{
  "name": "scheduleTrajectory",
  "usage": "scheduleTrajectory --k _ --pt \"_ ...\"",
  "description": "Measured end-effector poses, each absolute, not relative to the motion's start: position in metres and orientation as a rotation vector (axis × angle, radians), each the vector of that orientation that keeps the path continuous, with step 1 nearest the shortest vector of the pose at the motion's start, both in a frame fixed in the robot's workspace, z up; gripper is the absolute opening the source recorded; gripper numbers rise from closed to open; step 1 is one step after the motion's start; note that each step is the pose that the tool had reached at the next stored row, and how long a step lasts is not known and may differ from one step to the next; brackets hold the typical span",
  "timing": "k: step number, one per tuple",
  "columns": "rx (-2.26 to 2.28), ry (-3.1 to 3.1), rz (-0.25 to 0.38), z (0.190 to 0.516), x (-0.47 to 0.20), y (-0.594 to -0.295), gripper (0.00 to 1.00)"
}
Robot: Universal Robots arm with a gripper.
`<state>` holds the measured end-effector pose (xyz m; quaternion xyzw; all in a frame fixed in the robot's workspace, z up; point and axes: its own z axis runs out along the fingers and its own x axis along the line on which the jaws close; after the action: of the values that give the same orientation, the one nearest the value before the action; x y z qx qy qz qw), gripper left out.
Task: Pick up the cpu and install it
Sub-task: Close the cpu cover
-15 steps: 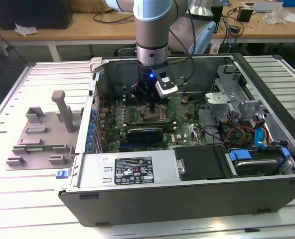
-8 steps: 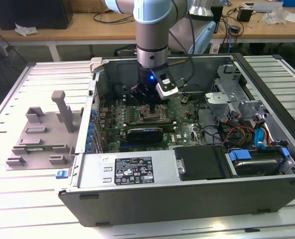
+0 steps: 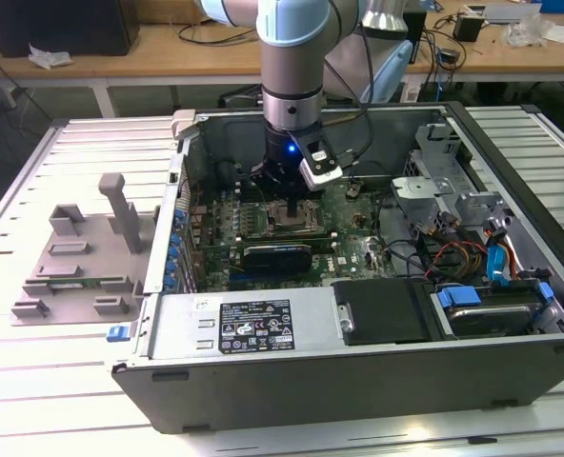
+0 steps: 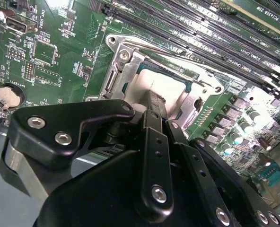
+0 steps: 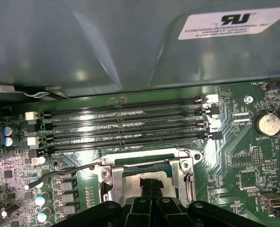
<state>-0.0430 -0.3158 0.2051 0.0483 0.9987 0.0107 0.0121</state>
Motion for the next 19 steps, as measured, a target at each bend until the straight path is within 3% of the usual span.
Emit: scheduleTrajectory --k 19 --pt "0.141 3.114 0.032 0.2042 -0.0438 -0.3147 0.11"
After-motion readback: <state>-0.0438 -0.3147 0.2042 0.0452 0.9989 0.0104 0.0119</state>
